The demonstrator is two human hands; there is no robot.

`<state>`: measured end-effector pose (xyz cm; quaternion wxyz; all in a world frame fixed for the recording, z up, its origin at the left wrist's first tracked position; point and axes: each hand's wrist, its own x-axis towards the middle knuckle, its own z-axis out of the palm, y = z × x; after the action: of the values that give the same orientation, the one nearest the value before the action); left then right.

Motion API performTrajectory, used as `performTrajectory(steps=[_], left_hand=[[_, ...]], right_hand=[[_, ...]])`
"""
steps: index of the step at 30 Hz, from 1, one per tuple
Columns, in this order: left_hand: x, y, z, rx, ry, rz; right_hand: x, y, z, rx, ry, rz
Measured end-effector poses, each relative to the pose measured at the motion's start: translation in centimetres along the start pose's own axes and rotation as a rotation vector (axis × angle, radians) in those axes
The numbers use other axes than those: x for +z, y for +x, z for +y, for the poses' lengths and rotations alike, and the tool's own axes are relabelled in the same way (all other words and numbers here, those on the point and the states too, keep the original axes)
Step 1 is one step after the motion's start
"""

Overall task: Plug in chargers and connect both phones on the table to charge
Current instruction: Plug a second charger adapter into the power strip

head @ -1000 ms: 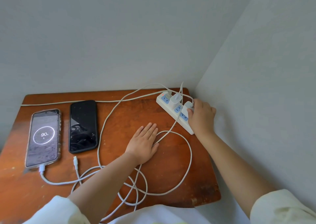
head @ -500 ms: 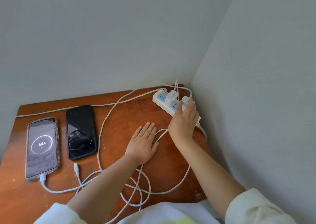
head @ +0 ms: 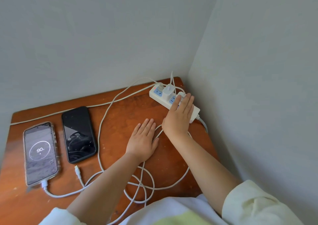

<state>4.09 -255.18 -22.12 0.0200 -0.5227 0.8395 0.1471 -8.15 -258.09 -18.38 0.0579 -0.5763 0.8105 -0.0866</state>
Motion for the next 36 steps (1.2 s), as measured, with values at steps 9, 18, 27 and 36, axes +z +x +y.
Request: performTrajectory(steps=[9,18,27,36], left_hand=[[-0.1,0.0,0.1,-0.008,-0.001,-0.001],[-0.2,-0.1,0.1,-0.007,0.003,0.001],[0.0,-0.1,0.0,0.001,-0.004,0.008],[0.1,-0.1,0.0,0.0,-0.006,0.011]], right_hand=[[-0.9,0.4,0.7,-0.017,-0.012,-0.037],[-0.8,0.6,0.5,-0.014,-0.052,-0.073],[-0.7,0.5,0.0,0.01,-0.056,-0.085],[-0.6,0.3,0.7,-0.007,-0.048,-0.071]])
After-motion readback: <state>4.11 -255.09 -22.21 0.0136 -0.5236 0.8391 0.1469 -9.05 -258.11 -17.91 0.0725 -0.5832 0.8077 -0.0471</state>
